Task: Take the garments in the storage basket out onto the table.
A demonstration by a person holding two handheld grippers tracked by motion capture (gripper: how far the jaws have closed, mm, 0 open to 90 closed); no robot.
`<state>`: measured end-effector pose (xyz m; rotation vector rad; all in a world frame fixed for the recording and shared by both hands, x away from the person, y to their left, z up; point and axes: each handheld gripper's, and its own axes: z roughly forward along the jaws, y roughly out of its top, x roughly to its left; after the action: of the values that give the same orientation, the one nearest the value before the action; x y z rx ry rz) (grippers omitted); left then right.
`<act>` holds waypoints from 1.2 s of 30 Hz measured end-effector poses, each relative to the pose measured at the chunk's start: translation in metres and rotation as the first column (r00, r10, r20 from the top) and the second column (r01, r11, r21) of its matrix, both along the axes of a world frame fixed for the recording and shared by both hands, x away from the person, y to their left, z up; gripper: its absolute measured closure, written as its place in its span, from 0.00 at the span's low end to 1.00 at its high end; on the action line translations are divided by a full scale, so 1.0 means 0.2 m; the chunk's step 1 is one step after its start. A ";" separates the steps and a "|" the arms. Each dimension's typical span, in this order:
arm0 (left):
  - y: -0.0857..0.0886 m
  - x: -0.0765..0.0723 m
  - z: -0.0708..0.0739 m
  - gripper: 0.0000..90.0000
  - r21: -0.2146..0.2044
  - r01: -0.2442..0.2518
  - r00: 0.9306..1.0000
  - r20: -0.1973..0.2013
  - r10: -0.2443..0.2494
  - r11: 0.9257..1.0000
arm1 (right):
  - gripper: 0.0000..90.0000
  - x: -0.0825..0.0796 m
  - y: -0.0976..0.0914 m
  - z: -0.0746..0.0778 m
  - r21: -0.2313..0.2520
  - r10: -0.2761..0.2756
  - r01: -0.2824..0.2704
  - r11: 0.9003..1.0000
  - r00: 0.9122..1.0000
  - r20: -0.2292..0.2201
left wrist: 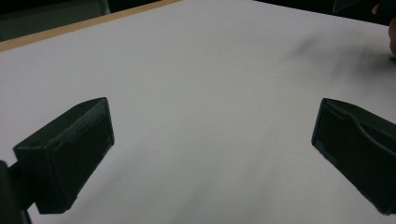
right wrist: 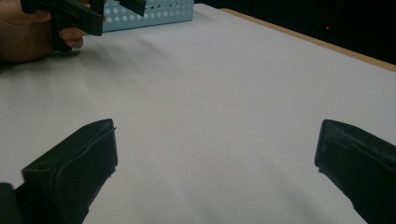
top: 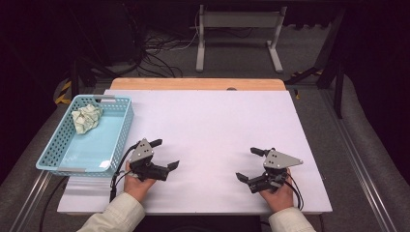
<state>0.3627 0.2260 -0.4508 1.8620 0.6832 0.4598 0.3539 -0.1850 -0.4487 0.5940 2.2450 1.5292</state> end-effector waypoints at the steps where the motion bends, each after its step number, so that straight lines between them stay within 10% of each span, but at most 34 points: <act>1: 0.00 0.00 0.00 0.00 0.000 0.003 1.000 0.005 -0.003 1.000 | 0.00 0.00 0.00 0.00 -0.002 0.002 -0.002 1.000 1.000 0.000; 36: 0.04 -0.01 0.21 0.02 0.045 0.060 0.998 0.000 -0.060 0.997 | 0.00 0.01 0.01 -0.01 -0.015 0.001 -0.001 1.000 1.000 -0.017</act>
<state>0.3603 0.2334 -0.4081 1.9186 0.6187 0.4407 0.3555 -0.1827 -0.4505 0.6041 2.2679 1.5114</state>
